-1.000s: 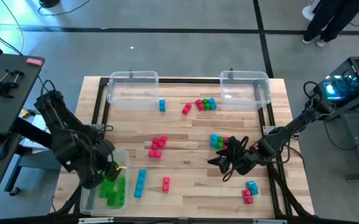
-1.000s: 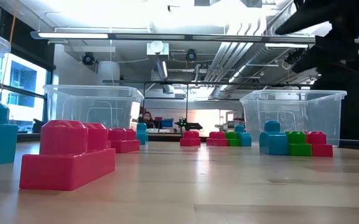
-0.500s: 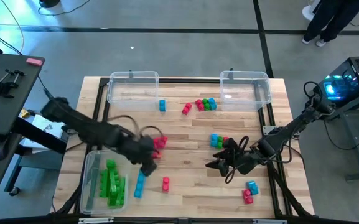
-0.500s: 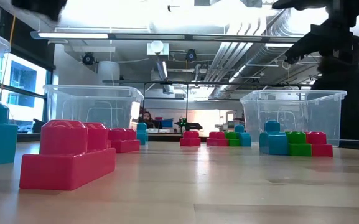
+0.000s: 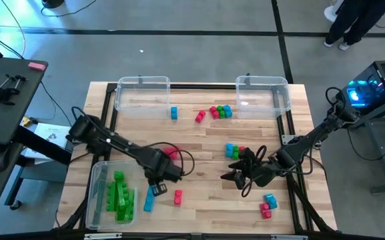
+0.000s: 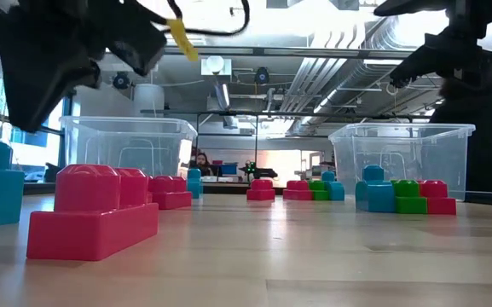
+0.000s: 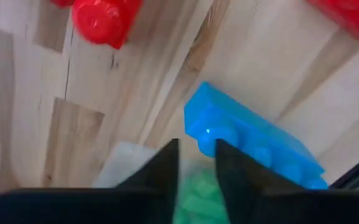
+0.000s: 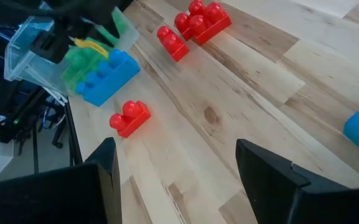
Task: Sort blocks
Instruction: Put the blue game piece into the top right transparent bin
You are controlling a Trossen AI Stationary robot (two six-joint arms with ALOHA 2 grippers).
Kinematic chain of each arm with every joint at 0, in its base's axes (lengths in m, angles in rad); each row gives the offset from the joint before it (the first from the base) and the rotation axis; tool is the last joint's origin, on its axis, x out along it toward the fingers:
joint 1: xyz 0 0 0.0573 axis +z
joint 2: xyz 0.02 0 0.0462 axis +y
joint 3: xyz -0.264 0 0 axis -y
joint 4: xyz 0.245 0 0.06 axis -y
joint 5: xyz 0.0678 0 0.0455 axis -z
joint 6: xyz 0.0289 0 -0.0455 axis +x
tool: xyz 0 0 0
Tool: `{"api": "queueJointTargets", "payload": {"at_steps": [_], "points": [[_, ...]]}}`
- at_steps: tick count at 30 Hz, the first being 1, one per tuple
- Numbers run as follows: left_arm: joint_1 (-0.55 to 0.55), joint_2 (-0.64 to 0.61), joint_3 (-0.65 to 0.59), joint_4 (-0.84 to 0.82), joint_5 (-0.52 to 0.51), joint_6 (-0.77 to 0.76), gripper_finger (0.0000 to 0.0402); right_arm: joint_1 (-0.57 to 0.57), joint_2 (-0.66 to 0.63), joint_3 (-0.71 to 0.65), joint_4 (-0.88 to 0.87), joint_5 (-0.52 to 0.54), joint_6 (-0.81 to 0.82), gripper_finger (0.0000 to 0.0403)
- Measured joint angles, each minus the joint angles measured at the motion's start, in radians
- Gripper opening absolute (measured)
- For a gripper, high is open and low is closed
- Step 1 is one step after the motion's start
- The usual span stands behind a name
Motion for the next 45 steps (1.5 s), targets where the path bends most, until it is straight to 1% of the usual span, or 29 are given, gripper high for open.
{"api": "queueJointTargets", "payload": {"at_steps": [1,2,4,7,12,15,18,24,34,41,45], "points": [[0.004,0.010,0.000,-0.001,0.014,0.026,0.0031,0.000,0.000,0.000,-0.002,0.000,0.000,0.0199],[0.006,0.020,0.000,-0.001,0.029,0.043,0.0016,0.000,0.000,0.000,-0.002,0.000,0.000,0.0199],[0.009,0.034,0.000,-0.012,0.047,0.073,0.0011,0.000,0.000,0.000,-0.003,0.000,0.000,0.0199],[0.008,0.050,0.001,-0.070,0.049,0.083,0.0003,0.000,0.000,0.000,-0.010,0.000,0.000,0.0199],[0.000,0.049,0.001,-0.113,0.055,0.090,0.0001,0.000,0.000,0.000,-0.029,0.005,0.000,0.0199],[-0.008,0.049,0.001,-0.100,0.098,0.098,0.0000,0.000,0.000,0.000,-0.040,0.010,0.000,0.0199],[-0.020,0.049,0.001,-0.067,0.105,0.095,0.0000,0.000,0.000,0.000,-0.042,0.011,0.006,0.0199],[-0.031,0.057,0.001,-0.057,0.155,0.075,0.0000,0.000,0.000,0.000,-0.046,0.011,0.008,0.0199],[-0.054,0.142,0.000,-0.024,0.208,0.091,0.0000,0.000,0.000,0.000,-0.052,0.011,0.009,0.0199],[-0.050,0.146,0.002,0.057,0.239,0.070,0.0000,0.000,0.000,0.001,-0.054,0.011,0.009,0.0199],[-0.041,0.145,0.029,0.115,0.248,0.062,0.0000,0.000,0.000,0.001,-0.057,0.011,0.009,0.0199]]}}
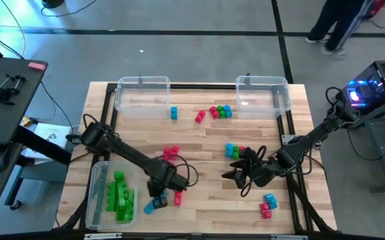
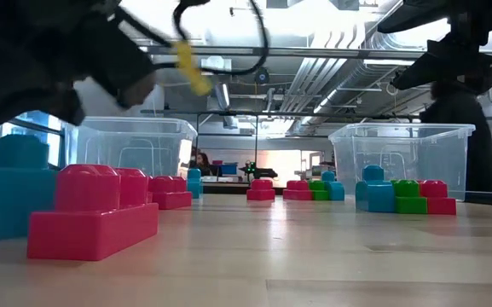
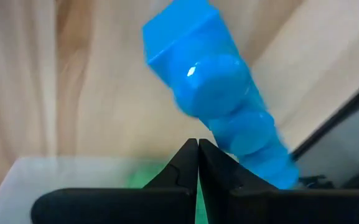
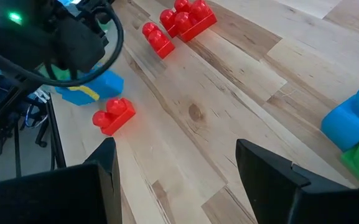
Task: Sort blocks
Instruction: Put the blue game piece into the top right transparent bin
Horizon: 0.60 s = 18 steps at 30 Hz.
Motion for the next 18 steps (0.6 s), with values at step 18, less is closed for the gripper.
{"api": "queueJointTargets", "payload": {"at_steps": [18], "points": [[-0.088,-0.062,0.255,-0.232,-0.294,-0.082,0.0000,0.000,0.000,0.000,-0.002,0.000,0.010,0.0199]]}}
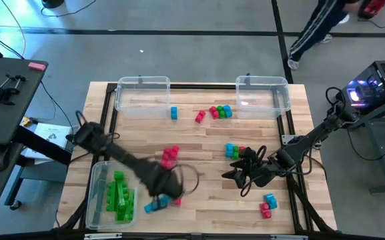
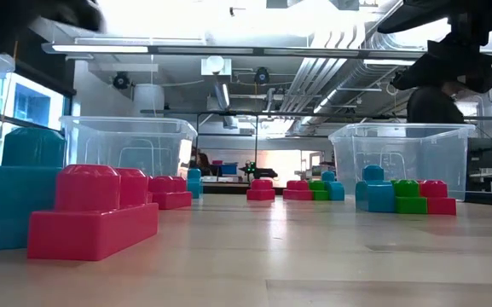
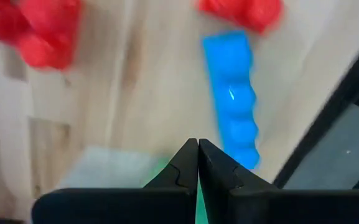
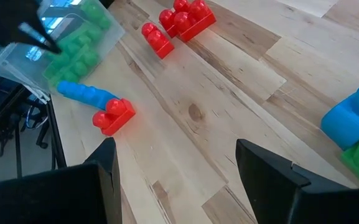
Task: Sort blocks
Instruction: Put the blue game piece into the top right transparent bin
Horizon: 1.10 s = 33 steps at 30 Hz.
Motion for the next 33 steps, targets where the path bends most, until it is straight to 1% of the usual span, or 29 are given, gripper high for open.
{"api": "queueJointTargets", "payload": {"at_steps": [3,5,9,14,19,25,29,33], "points": [[-0.081,-0.001,0.000,0.012,-0.058,-0.084,0.0001,0.000,0.000,0.000,-0.007,0.000,-0.001,0.0199],[-0.113,-0.001,0.000,0.044,-0.089,-0.120,0.0006,0.000,0.000,0.000,-0.020,0.000,-0.002,0.0199],[-0.108,-0.001,0.000,0.135,-0.097,-0.142,0.0031,0.000,0.000,0.000,-0.040,0.000,-0.002,0.0199],[-0.068,-0.001,0.000,0.163,-0.100,-0.182,0.0084,0.000,0.000,0.000,-0.043,0.000,-0.002,0.0199],[-0.051,0.000,-0.001,0.167,-0.107,-0.214,0.0156,0.000,0.000,0.000,-0.044,0.000,-0.002,0.0199],[-0.056,0.043,-0.001,0.176,-0.115,-0.251,0.0235,0.000,0.000,0.000,-0.047,0.000,-0.002,0.0199],[-0.056,0.083,-0.001,0.176,-0.114,-0.265,0.0266,0.000,0.000,0.000,-0.047,0.000,-0.002,0.0199],[-0.052,0.117,-0.002,0.176,-0.091,-0.295,0.0276,0.000,0.000,0.000,-0.047,0.000,-0.002,0.0199]]}}
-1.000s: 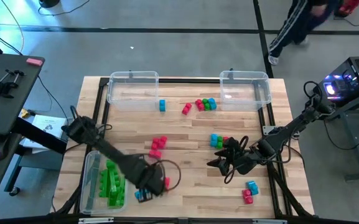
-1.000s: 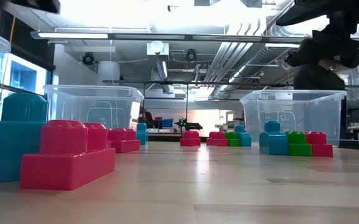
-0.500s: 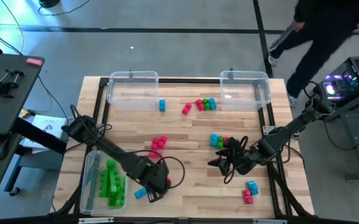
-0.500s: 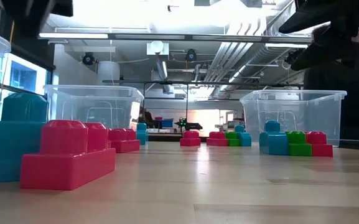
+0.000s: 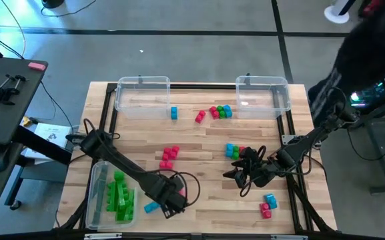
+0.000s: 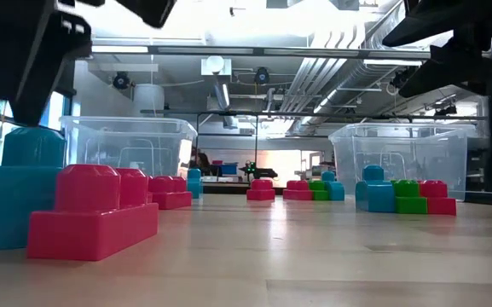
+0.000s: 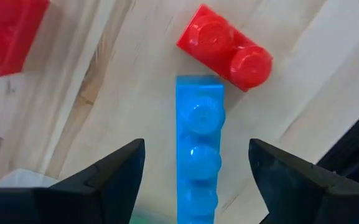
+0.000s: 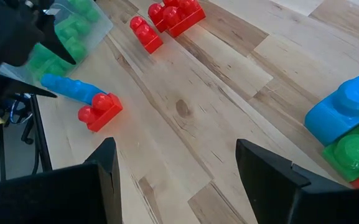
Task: Sort blocks
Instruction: Put the blue game piece into the top right transparent bin
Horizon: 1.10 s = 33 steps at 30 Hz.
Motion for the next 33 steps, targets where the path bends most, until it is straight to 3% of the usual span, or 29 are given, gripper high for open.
{"api": "queueJointTargets", "payload": {"at_steps": [9,17,21,26,33], "points": [[-0.005,0.084,-0.004,0.006,0.067,0.022,0.0276,0.000,0.000,0.000,-0.006,0.000,0.000,0.0199],[0.005,0.151,-0.004,0.008,0.131,0.154,0.0271,0.000,0.000,0.000,-0.010,0.000,0.007,0.0199],[0.020,0.140,-0.002,0.002,0.135,0.189,0.0222,0.000,0.000,0.000,-0.011,0.000,0.008,0.0199],[0.047,0.075,-0.002,-0.006,0.111,0.243,0.0087,0.000,0.000,0.000,-0.009,0.000,0.010,0.0199],[0.133,-0.120,-0.002,-0.101,-0.021,0.277,0.0082,0.000,-0.006,0.000,0.089,0.000,-0.027,0.0199]]}}
